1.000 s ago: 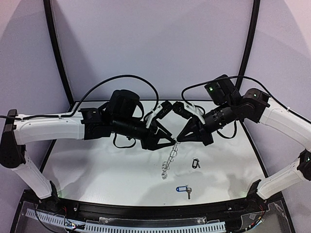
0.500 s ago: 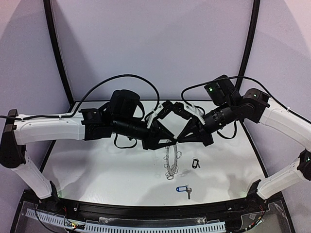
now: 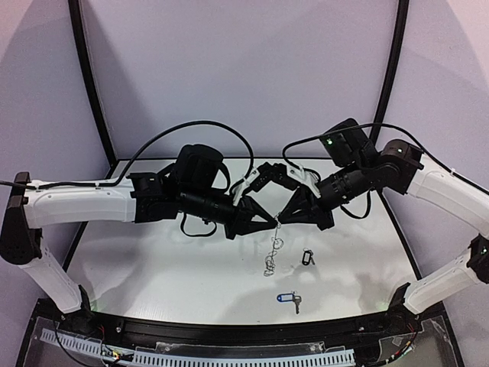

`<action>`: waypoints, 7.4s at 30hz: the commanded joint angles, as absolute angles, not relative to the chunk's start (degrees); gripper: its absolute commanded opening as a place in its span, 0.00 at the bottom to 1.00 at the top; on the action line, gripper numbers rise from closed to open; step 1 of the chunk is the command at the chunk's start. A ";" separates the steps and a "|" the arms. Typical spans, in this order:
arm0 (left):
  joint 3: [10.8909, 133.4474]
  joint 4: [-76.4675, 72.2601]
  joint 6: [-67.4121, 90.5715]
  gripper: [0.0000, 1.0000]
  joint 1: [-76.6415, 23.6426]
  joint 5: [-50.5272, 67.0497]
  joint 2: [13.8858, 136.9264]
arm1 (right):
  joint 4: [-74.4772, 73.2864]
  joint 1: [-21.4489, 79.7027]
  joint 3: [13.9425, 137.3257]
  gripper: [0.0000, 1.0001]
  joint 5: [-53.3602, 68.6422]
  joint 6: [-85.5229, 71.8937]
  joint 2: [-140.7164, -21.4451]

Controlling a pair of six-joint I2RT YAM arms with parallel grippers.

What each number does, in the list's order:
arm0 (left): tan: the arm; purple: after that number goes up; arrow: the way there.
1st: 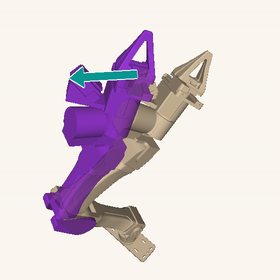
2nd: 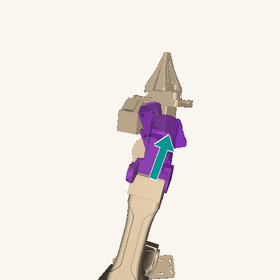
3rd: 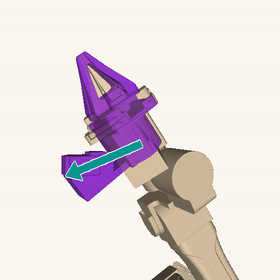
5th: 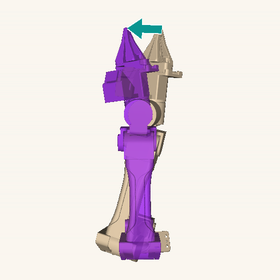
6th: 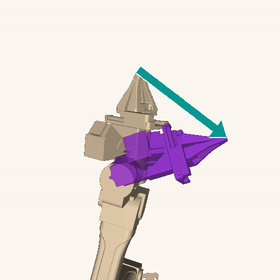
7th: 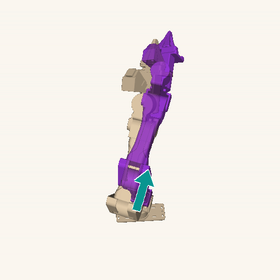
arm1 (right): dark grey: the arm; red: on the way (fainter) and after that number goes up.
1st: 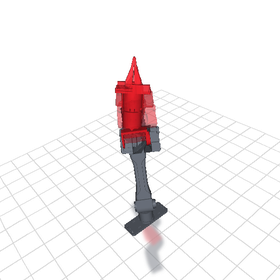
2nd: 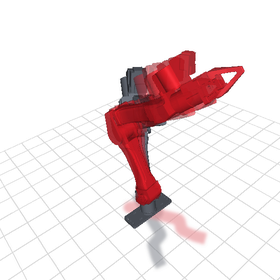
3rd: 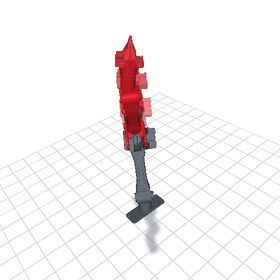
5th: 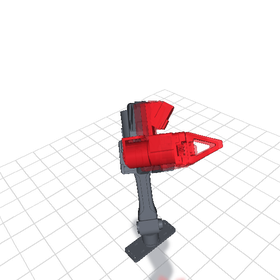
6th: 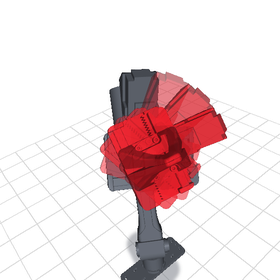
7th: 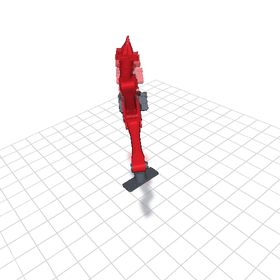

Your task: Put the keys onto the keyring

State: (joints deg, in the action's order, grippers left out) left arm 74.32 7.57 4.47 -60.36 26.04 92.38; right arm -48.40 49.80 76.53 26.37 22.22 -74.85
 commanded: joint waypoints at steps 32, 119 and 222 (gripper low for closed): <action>41.77 -37.53 0.68 0.01 -62.52 -2.40 67.24 | -54.93 50.80 58.23 0.94 2.20 -27.49 -62.74; 34.30 -24.12 6.79 0.01 -62.57 -1.70 56.48 | -51.43 49.48 58.86 0.20 21.02 -35.02 -100.09; 37.84 -20.88 5.49 0.01 -62.49 -2.39 58.63 | -48.68 46.22 58.06 0.12 30.68 -22.33 -103.81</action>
State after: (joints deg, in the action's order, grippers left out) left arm 35.66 -21.74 6.39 -62.52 -2.24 60.07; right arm -48.03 45.78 56.82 31.79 -22.33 -102.69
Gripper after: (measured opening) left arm 0.011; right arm 0.118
